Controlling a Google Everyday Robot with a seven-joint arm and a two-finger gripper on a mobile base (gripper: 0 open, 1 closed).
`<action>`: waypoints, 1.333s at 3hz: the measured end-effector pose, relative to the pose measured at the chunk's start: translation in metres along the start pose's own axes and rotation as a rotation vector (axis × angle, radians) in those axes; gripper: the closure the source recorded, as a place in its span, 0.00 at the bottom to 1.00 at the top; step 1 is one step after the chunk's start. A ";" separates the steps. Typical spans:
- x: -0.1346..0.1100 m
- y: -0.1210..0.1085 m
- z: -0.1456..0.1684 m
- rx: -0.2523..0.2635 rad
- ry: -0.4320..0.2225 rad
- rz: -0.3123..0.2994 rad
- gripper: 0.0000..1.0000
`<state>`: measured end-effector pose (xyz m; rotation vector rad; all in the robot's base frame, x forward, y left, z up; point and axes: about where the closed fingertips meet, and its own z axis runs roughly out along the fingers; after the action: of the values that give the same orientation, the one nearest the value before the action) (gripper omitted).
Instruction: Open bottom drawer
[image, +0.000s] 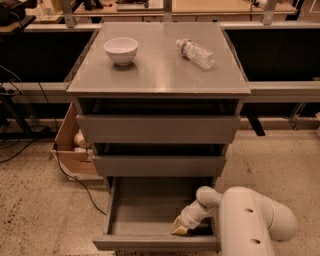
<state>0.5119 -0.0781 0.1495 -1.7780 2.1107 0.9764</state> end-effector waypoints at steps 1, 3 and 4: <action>-0.014 0.004 0.007 -0.014 -0.056 -0.074 1.00; -0.014 0.011 0.021 -0.162 0.003 -0.075 1.00; -0.006 0.020 0.024 -0.277 0.068 -0.065 1.00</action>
Offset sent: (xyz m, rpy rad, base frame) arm -0.0043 0.0215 0.0059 0.0853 0.0350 0.1374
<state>0.4888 -0.0580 0.1418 -2.0200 2.0223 1.2596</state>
